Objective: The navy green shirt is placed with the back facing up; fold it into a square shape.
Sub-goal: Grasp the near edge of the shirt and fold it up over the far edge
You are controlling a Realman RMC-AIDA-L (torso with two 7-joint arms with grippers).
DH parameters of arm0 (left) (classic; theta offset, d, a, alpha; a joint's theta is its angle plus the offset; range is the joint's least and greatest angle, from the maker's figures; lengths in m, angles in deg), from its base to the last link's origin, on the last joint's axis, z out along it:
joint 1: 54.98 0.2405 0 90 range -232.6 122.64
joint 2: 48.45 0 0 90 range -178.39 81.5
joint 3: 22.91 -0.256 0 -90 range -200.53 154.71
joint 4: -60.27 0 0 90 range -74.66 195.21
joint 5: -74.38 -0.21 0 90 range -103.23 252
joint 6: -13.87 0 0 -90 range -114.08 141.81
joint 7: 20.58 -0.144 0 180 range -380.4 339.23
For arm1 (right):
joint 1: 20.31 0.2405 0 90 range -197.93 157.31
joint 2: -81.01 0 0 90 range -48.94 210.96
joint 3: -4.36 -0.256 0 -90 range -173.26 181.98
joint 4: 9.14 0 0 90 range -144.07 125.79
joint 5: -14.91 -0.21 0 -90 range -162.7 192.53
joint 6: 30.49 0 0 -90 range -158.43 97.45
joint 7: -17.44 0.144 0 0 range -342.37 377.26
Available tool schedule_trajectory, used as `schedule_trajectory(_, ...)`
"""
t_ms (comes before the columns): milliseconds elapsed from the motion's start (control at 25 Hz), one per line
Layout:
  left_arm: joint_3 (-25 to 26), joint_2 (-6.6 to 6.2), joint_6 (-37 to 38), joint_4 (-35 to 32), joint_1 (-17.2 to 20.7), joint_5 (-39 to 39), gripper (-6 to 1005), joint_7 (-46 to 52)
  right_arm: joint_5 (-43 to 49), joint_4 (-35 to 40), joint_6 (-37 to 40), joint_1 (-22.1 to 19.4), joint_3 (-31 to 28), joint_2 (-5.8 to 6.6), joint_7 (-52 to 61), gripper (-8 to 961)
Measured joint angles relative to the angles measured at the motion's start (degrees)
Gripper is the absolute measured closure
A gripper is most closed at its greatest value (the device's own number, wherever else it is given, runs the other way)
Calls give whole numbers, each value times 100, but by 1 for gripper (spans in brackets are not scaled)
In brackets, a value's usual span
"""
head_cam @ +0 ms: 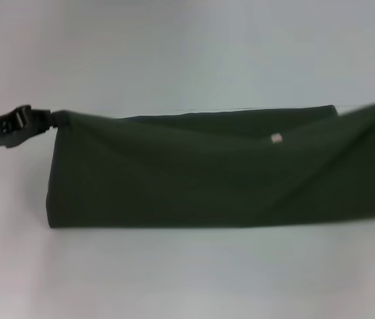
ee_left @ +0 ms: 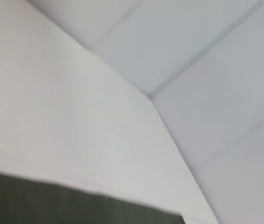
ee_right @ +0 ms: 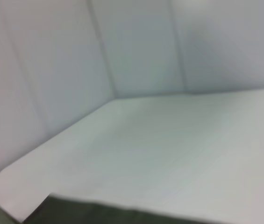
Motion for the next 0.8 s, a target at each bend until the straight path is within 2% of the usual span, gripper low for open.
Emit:
schedule_trajectory(240, -8, 80, -1210, 551, -176, 480, 996, -441, -110, -488, -1631, 679, 69, -81, 25, 916)
schedule_trajectory(360, -6, 230, -1815, 705, -228, 749, 996, -769, -163, -779, -2548, 991, 156, -170, -29, 916)
schedule_trajectory(440, -3, 355, -2227, 757, -269, 913, 996, -986, -284, -1082, -3420, 1265, 250, -291, -185, 915)
schedule_trajectory(480, -4, 409, -2444, 806, -307, 1006, 996, -1138, -284, -1082, -3420, 1265, 250, -291, -185, 915)
schedule_trajectory(600, -1, 528, -3017, 1079, -432, 1221, 996, -1623, -435, -1376, -4148, 1483, 367, -419, -425, 914)
schedule_trajectory(680, 0, 607, -3318, 1213, -514, 1306, 996, -1871, -469, -1500, -4558, 1601, 413, -523, -573, 915)
schedule_trajectory(800, 0, 810, -3831, 1257, -603, 1486, 997, -2231, -548, -1560, -5213, 1730, 435, -719, -814, 915)
